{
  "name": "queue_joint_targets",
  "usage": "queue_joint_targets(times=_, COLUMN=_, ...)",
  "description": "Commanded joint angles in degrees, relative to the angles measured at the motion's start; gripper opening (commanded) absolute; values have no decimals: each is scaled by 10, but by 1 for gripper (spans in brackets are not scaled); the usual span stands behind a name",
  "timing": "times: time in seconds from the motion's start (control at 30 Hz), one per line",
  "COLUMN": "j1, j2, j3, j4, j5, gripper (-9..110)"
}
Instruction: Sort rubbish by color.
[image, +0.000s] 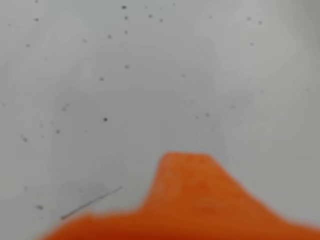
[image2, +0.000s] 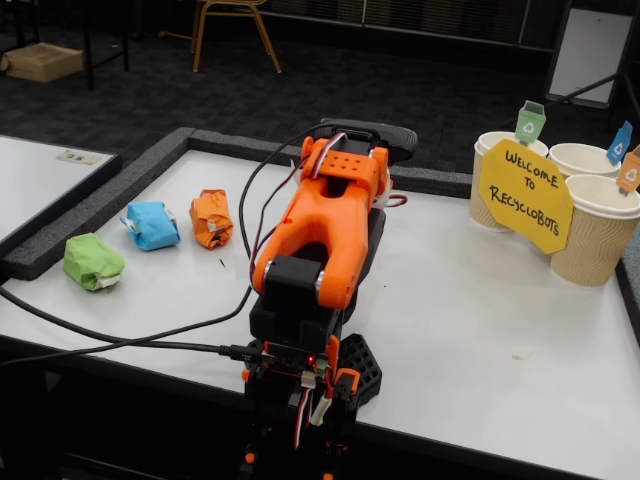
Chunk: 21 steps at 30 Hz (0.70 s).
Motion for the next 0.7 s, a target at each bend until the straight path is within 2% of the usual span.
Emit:
queue_joint_targets(times=0.0, j1=15, j2=16, j3=-58, j4=-6, j5=-5, gripper=0)
queue_joint_targets(times=0.67, j1=18, j2=-40, j3=-133, j4=-11, j5=-5, gripper=0)
